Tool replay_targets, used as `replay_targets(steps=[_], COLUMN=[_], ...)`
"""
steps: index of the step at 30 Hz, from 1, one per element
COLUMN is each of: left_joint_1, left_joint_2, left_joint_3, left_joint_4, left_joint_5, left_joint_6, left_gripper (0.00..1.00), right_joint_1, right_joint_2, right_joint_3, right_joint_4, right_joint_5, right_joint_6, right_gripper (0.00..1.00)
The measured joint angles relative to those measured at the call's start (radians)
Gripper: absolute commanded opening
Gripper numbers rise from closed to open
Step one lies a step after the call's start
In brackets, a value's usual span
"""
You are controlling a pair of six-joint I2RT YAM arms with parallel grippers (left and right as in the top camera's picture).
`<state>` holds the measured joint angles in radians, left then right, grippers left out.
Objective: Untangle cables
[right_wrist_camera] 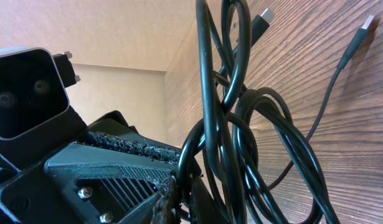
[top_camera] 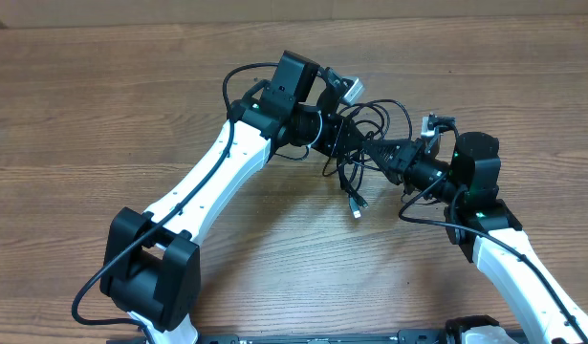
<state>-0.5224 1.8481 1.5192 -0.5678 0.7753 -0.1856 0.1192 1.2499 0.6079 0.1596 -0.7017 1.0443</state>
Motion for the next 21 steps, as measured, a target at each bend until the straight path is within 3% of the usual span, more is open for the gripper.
replay_targets(steps=[18, 21], left_joint_1=[0.013, -0.01], left_joint_2=[0.021, 0.016], left_joint_3=[-0.002, -0.001], left_joint_4=[0.105, 0.13], left_joint_5=[0.088, 0.223], left_joint_6=[-0.019, -0.033], left_gripper=[0.04, 0.04], right_joint_1=[-0.002, -0.001], right_joint_2=[-0.028, 0.006], right_joint_3=[0.041, 0.037], right_joint_4=[-0.119, -0.186], right_joint_5=[0.098, 0.159], right_joint_6=[-0.059, -0.063], right_gripper=[0.04, 0.04])
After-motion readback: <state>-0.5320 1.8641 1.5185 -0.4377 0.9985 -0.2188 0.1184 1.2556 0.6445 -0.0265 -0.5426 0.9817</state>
